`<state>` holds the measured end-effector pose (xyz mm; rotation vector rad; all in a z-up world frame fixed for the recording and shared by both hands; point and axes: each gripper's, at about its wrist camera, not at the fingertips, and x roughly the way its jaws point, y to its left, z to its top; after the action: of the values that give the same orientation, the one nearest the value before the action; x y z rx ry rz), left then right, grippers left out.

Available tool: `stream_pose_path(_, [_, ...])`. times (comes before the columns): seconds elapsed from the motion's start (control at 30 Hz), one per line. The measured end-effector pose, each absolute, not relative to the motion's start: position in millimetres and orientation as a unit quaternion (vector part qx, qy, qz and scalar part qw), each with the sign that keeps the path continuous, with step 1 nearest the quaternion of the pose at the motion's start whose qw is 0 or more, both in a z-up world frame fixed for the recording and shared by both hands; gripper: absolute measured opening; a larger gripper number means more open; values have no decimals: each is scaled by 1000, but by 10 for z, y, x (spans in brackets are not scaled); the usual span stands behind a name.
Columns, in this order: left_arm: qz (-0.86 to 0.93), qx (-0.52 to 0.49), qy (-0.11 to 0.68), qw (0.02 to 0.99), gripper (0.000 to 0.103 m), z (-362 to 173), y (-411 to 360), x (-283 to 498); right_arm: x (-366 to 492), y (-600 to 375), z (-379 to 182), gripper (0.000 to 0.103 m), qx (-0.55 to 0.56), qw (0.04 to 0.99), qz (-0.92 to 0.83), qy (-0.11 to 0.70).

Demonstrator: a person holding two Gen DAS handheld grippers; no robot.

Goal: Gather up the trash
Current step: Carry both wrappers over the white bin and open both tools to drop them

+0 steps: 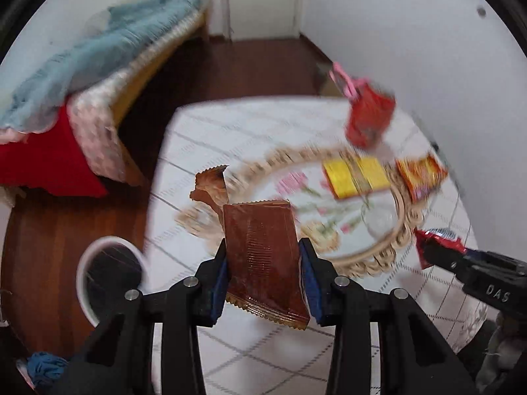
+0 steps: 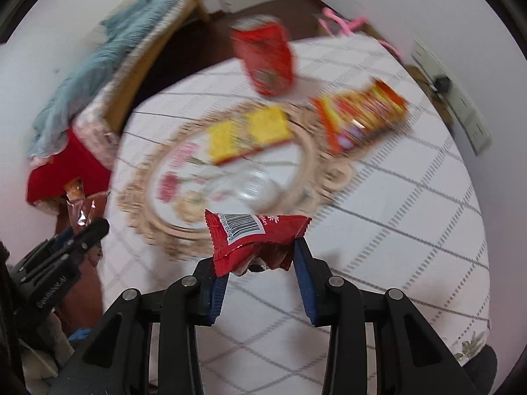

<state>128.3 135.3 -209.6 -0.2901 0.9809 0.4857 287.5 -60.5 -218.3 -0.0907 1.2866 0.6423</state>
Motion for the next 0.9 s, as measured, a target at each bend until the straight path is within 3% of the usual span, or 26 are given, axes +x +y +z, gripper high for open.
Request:
stream_pose_path(0.23, [301,-136,406,852,36,-1430,2029,681,2474,347,-1649,38,-47,731,398,553])
stream_pose_path(0.47, [364,-168,397,826,36,-1392,2743,-24,1864,1433,-1635,37,-71,681,477,551])
stream_pose_path(0.9, [352,-396,452,717,40,-2996,4134,-878,903,3208,-2875,34,-194,591,497,605])
